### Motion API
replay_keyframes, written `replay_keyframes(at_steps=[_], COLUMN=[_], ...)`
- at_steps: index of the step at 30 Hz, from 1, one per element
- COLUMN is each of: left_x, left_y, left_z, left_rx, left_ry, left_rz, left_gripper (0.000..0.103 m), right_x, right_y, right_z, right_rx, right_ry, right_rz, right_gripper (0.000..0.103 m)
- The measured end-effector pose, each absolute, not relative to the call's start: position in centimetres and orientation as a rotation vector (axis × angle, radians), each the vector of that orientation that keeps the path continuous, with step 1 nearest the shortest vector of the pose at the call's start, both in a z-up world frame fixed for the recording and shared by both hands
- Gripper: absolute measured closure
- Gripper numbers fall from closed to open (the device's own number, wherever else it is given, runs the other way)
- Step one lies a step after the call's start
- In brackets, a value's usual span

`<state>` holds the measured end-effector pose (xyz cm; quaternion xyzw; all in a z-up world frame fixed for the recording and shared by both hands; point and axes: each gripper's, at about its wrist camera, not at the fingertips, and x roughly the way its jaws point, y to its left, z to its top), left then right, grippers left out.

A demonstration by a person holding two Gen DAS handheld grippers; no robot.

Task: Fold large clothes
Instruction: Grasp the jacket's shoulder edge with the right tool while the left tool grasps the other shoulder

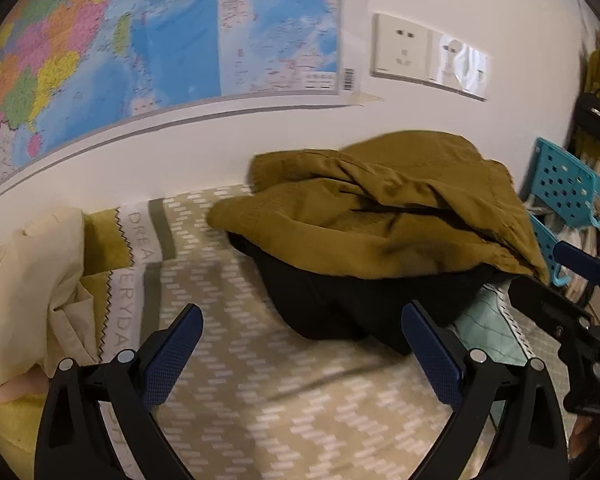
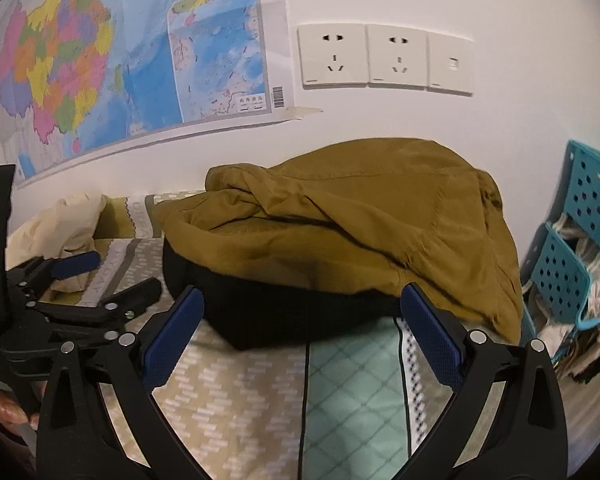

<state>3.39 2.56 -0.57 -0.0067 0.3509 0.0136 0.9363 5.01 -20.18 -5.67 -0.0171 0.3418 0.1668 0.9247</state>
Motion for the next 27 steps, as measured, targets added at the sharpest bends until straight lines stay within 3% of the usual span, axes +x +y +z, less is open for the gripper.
replay_keyframes(at_steps=[8, 16, 17, 18, 21, 25, 26, 27], left_x=[6.5, 8.2, 8.4, 8.5, 8.9, 9.5, 10.0, 10.3], left_y=[6.8, 8.6, 8.6, 8.6, 8.4, 8.5, 8.4, 8.3], left_z=[-2.1, -3.5, -3.6, -3.7, -3.7, -3.3, -3.4, -3.5], left_rx=[-0.069, -0.127, -0.136, -0.14, -0.156, -0.2, -0.207, -0.211], left_ry=[0.773, 0.818, 0.82, 0.822, 0.821, 0.802, 0.804, 0.808], left_rz=[0.107, 0.078, 0.062, 0.054, 0.014, -0.044, -0.058, -0.066], left_gripper=[0.007, 0.007, 0.007, 0.007, 0.007, 0.007, 0.007, 0.007], right_x=[11.6, 18.5, 19.1, 19.4, 19.7, 19.4, 19.8, 20.1], right_y=[-16.0, -12.8, -12.5, -12.4, -14.0, -18.1, -18.4, -18.5], right_z=[-7.2, -10.3, -10.7, -10.8, -9.0, -4.7, -4.5, -4.7], right_rx=[-0.201, -0.398, -0.424, -0.446, -0.375, -0.234, -0.22, -0.216], right_ry=[0.737, 0.794, 0.803, 0.805, 0.799, 0.711, 0.731, 0.746], right_rz=[0.389, 0.379, 0.384, 0.386, 0.457, 0.477, 0.481, 0.483], right_gripper=[0.006, 0.018, 0.029, 0.054, 0.099, 0.098, 0.095, 0.079])
